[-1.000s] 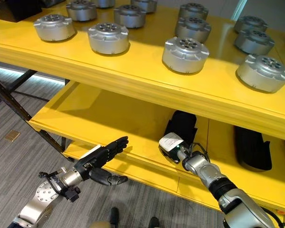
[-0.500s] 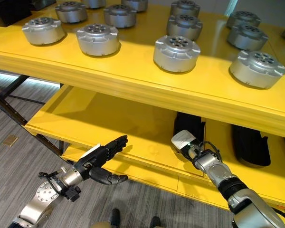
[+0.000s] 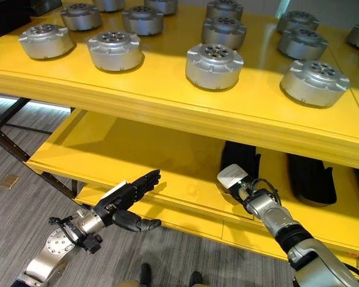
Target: Move parts from the plastic box to the shelf.
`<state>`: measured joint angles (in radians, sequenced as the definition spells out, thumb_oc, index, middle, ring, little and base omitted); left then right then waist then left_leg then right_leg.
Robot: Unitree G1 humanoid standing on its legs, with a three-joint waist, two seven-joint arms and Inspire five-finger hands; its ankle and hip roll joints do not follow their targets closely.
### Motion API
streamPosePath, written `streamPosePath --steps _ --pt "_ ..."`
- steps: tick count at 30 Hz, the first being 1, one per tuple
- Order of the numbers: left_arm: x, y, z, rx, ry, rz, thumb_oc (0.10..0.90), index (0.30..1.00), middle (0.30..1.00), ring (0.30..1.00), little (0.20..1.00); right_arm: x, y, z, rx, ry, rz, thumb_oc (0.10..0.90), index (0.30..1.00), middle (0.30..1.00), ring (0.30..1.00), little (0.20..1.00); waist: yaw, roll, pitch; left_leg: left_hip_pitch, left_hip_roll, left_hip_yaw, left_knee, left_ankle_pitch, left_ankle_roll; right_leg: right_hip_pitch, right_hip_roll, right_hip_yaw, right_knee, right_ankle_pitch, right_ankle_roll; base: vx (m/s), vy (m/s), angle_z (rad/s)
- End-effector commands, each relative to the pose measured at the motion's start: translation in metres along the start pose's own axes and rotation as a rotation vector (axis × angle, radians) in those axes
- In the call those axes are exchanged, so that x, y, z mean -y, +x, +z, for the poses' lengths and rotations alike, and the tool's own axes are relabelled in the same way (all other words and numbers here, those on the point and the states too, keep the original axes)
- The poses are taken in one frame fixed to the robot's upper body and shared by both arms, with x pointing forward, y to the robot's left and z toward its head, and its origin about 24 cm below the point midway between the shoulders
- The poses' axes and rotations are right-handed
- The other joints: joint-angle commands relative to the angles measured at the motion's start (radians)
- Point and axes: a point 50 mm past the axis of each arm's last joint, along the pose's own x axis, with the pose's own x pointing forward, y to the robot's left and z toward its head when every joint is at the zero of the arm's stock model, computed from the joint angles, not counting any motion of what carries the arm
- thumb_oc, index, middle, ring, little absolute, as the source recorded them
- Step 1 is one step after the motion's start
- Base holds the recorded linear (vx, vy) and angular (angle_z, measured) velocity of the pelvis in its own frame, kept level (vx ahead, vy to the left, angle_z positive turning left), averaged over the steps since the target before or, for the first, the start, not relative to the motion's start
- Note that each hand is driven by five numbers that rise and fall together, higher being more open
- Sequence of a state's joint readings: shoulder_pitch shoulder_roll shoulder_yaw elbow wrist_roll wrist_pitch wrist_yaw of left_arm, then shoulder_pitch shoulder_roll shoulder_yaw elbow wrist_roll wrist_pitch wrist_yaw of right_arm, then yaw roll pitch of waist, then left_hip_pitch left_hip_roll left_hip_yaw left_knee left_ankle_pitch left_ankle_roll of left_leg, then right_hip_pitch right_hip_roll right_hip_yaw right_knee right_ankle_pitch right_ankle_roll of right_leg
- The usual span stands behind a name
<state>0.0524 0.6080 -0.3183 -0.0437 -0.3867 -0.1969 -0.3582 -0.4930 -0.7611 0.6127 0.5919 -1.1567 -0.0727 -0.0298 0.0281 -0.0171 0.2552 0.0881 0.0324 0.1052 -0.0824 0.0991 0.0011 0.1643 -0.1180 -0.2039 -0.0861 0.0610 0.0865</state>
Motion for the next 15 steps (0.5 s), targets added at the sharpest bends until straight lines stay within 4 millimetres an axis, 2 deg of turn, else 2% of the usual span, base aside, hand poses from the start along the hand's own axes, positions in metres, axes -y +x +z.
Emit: streamPosePath --steps 1,8,15 --pt "0.003 0.018 0.053 0.306 0.053 -0.030 0.900 1.000 1.000 1.000 1.000 0.037 0.000 -0.039 -0.114 0.098 -0.123 0.900 1.000 1.000 1.000 1.000 0.016 -0.017 -0.050 0.030 0.065 0.059 0.068 -0.153 -0.022 -0.044 -0.015 0.004 0.094 -0.091 0.020 0.00 0.000 0.00" --pt "0.003 0.020 0.054 0.311 0.054 -0.029 0.900 1.000 1.000 1.000 1.000 0.050 0.002 -0.033 -0.086 0.124 -0.265 0.900 1.000 1.000 1.000 1.000 0.014 -0.011 -0.047 0.031 0.062 0.058 0.069 -0.154 -0.021 -0.045 -0.017 0.005 0.097 -0.091 0.020 0.00 0.000 0.00" --pt "0.004 0.019 0.053 0.311 0.050 -0.029 0.900 1.000 1.000 1.000 1.000 0.056 0.001 -0.029 -0.063 0.121 -0.327 0.900 1.000 1.000 1.000 1.000 0.015 -0.005 -0.050 0.029 0.058 0.056 0.069 -0.156 -0.020 -0.044 -0.020 0.004 0.095 -0.091 0.021 0.00 0.000 0.00"
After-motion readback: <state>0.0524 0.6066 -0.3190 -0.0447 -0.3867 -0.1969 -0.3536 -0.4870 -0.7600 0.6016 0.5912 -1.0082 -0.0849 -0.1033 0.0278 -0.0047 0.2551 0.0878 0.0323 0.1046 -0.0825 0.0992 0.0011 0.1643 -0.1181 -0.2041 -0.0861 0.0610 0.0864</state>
